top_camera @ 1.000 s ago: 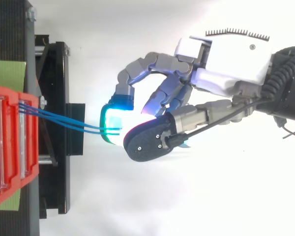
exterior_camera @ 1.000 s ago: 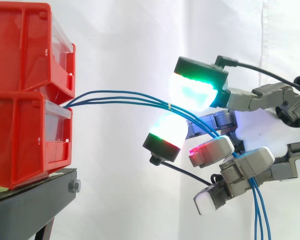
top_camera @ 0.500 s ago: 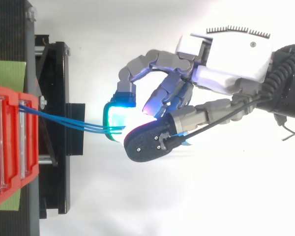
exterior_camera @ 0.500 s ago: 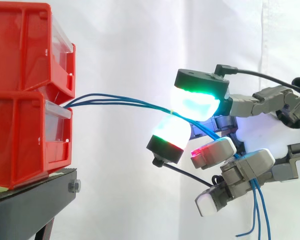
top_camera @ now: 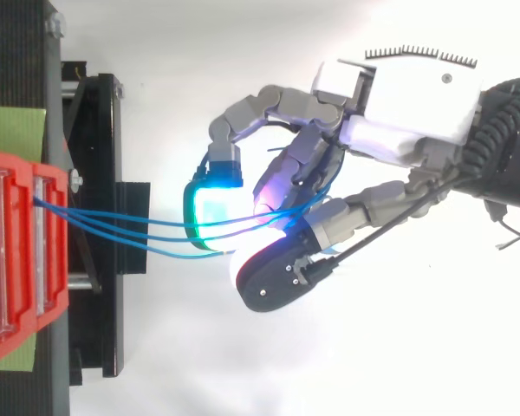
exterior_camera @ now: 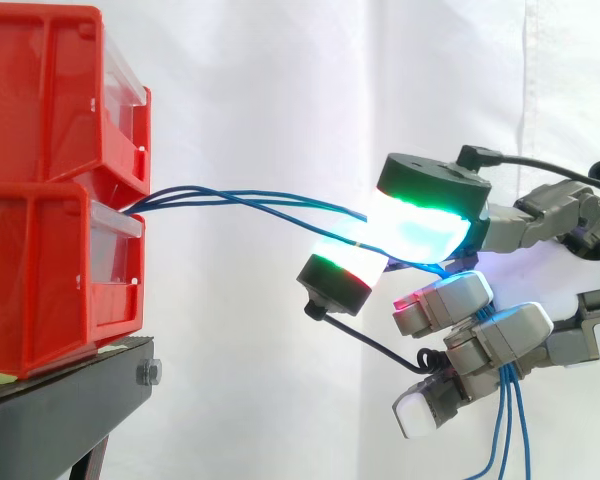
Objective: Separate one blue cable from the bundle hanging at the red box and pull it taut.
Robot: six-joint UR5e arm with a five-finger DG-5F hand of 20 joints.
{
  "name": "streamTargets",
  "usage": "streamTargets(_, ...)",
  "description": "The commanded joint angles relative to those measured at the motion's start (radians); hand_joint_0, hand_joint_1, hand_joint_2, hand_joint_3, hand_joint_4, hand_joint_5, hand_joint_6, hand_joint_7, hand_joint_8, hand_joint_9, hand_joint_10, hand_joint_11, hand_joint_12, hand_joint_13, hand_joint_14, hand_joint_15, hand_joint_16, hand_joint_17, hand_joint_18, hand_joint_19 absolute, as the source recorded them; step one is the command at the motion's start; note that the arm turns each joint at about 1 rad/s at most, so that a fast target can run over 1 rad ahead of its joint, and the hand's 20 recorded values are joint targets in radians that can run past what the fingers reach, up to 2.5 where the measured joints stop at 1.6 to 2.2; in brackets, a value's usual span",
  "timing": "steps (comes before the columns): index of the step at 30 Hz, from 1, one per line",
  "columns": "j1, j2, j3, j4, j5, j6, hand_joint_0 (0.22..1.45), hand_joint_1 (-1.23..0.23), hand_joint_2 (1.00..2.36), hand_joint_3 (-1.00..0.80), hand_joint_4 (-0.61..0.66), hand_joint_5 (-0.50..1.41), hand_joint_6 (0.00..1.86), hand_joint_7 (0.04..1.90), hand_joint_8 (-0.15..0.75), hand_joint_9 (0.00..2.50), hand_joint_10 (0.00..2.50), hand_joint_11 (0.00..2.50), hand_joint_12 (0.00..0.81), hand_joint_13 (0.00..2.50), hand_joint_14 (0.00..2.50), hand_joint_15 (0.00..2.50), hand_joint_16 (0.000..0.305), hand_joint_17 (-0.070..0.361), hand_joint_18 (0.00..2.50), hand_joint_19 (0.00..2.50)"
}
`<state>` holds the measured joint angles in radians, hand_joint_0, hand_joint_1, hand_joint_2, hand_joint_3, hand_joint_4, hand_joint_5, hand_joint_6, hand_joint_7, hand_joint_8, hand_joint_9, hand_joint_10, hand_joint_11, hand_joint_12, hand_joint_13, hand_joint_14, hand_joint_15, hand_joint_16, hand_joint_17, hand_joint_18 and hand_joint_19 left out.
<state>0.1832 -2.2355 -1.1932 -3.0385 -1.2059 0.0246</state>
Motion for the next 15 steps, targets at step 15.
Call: streamTargets(15,-0.005,0.048,0.0,-0.083,0.003,0.0,0.52,-0.95,1.0,-0.5,-0.1,-0.18,0.9,1.03,0.224,1.19,0.01,1.55,0.309,1.38,0.01,1.46,0.049,0.11,0.61,0.56)
